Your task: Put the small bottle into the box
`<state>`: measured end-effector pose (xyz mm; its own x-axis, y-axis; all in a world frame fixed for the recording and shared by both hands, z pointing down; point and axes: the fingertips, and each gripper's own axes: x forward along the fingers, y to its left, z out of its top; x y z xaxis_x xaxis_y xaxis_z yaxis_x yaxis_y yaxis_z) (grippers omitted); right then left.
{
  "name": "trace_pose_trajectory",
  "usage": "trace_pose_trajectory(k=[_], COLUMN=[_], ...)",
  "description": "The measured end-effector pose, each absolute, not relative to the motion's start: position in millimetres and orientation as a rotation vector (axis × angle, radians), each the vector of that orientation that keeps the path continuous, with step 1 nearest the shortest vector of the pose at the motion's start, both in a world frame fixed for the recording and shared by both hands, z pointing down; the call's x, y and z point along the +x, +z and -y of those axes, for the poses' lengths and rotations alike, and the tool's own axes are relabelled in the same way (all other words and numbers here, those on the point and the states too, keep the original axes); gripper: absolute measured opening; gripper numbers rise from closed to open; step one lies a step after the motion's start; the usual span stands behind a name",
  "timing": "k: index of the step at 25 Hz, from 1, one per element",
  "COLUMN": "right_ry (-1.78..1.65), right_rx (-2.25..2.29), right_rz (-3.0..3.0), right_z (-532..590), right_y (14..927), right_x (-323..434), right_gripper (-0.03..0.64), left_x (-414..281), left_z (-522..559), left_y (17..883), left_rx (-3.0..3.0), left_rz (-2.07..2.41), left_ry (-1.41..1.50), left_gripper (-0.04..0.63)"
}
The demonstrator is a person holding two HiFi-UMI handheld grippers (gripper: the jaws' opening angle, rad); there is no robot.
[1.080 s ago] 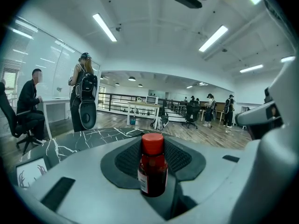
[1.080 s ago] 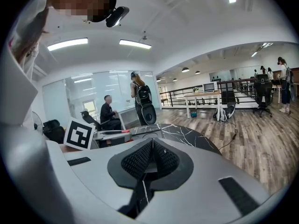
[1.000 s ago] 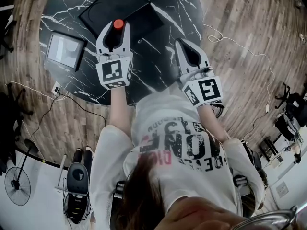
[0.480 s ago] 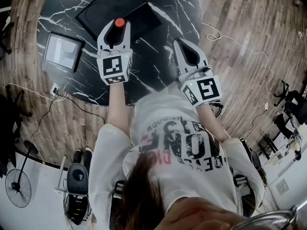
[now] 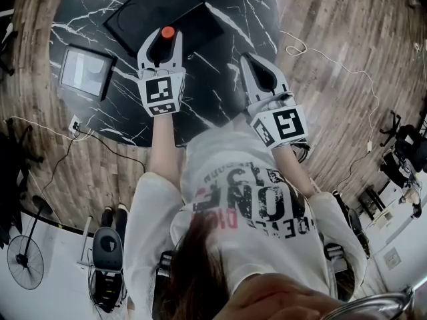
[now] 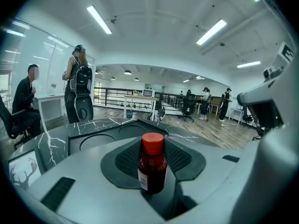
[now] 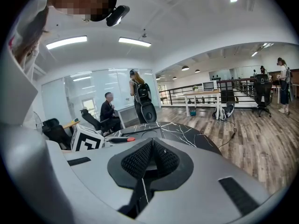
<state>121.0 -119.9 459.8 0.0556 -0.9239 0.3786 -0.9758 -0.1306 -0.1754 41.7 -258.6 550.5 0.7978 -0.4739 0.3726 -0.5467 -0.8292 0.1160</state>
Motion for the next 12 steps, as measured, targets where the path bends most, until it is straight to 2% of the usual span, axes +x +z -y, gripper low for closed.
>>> trace_pose_trajectory(k=[12], right_ry=[0.618], right_rx=[2.178], right_rz=[1.976], right_z=[120.9], right_y=[460.3], right_x=[120.0], right_gripper=[0.002], left_x=[43.8], left_z=[251.9], left_y=[566.5], left_rx=[2.761], left_rz=[0.763], left_ry=[0.553], left_gripper=[0.143])
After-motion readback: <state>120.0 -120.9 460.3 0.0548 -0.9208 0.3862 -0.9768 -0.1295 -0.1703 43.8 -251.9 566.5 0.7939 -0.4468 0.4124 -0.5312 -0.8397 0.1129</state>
